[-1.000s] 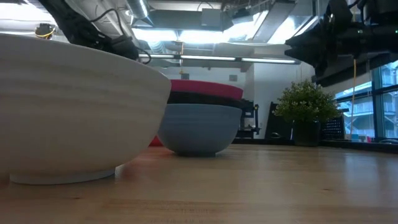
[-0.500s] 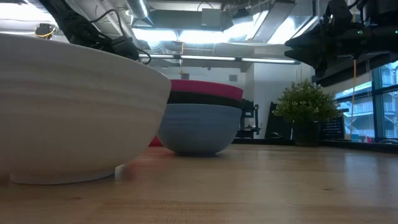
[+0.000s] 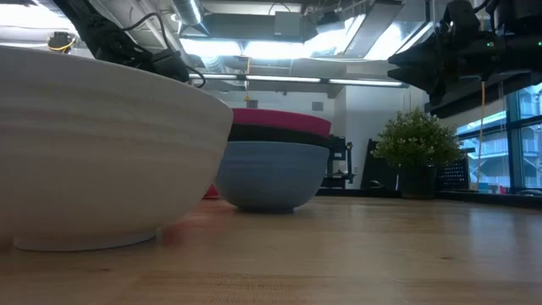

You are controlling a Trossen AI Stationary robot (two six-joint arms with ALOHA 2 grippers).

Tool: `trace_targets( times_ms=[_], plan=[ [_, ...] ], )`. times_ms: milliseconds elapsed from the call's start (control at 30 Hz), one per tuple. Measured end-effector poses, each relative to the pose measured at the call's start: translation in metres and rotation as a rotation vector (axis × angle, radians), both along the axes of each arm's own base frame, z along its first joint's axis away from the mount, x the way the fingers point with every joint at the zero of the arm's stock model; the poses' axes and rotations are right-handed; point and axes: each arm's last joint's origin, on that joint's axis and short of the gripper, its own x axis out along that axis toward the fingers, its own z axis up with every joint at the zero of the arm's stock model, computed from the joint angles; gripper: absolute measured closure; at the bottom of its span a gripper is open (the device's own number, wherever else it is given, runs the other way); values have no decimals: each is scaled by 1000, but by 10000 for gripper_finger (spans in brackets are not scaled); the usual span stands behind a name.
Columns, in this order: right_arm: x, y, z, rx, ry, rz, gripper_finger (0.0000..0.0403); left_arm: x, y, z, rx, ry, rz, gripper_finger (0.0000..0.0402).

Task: Nest bowls inside each other
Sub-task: Stack the orange bowl on top of the pink bowl

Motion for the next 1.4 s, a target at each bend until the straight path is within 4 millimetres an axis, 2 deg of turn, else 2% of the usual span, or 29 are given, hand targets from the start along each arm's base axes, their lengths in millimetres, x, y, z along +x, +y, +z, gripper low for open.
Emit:
trace_targets(
  times_ms=[200,300,433,567,667,900,1033,1233,1400],
  plan=[
    [0,0,0,-1,1,0,244,1,0,1,-1,-16,-5,399],
    [0,0,0,-3,3,0,244,5,3,9,4,-37,-14,399],
    [0,0,-2,2,21,0,244,14,12,32,49,-76,-24,400],
    [0,0,-4,8,41,0,244,23,18,66,50,-112,-66,400],
    [0,0,-4,7,40,-1,244,28,16,89,10,-113,-105,401],
    [0,0,-4,1,45,-8,244,52,-14,134,-59,-173,-302,401],
    [0,-1,-4,-13,51,-31,244,68,-40,150,-61,-217,-397,401],
    [0,-1,-4,-12,51,-31,244,85,-77,154,-51,-198,-445,401],
    [0,-1,-4,-9,50,-30,244,102,-94,139,-14,-116,-439,401]
  ],
)
